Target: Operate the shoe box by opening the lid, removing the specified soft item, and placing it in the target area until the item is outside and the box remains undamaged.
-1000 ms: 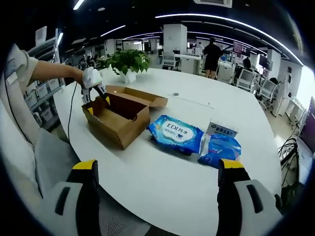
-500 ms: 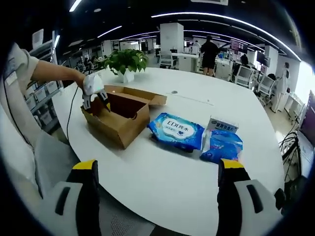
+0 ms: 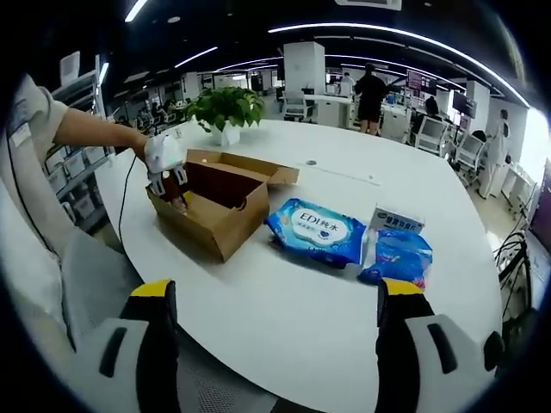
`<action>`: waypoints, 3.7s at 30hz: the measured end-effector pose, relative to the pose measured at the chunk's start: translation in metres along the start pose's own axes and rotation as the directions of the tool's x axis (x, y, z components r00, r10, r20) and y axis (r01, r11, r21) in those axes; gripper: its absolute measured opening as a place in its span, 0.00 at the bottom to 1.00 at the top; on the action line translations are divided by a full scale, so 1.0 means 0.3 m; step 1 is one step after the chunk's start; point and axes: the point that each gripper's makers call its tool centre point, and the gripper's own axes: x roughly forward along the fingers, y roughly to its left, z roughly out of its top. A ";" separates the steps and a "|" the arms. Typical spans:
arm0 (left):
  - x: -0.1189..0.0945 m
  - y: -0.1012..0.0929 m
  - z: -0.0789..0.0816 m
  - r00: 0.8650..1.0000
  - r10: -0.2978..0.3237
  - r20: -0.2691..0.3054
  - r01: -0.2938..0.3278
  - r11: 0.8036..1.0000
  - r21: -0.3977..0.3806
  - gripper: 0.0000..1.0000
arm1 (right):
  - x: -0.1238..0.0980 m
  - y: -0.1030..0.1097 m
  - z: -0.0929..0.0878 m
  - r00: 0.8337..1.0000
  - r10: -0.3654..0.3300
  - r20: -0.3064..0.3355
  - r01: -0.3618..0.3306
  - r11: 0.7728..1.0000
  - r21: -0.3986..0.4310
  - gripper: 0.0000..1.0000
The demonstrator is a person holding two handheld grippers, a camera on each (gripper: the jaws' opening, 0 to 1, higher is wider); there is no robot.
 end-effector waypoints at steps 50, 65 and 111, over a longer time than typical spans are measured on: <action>-0.278 0.003 0.366 0.904 0.193 0.381 -0.150 0.979 -0.139 0.17 | 0.059 0.153 0.144 0.974 0.154 0.165 -0.129 0.980 -0.153 0.54; -0.315 -0.147 0.598 0.864 0.033 0.502 -0.066 0.997 0.048 0.17 | 0.071 0.273 0.178 0.942 0.282 0.182 -0.241 0.945 -0.220 0.40; -0.335 -0.253 0.755 0.788 -0.078 0.611 -0.056 0.979 0.197 0.21 | 0.053 0.398 0.198 0.893 0.432 0.127 -0.398 0.889 -0.227 0.16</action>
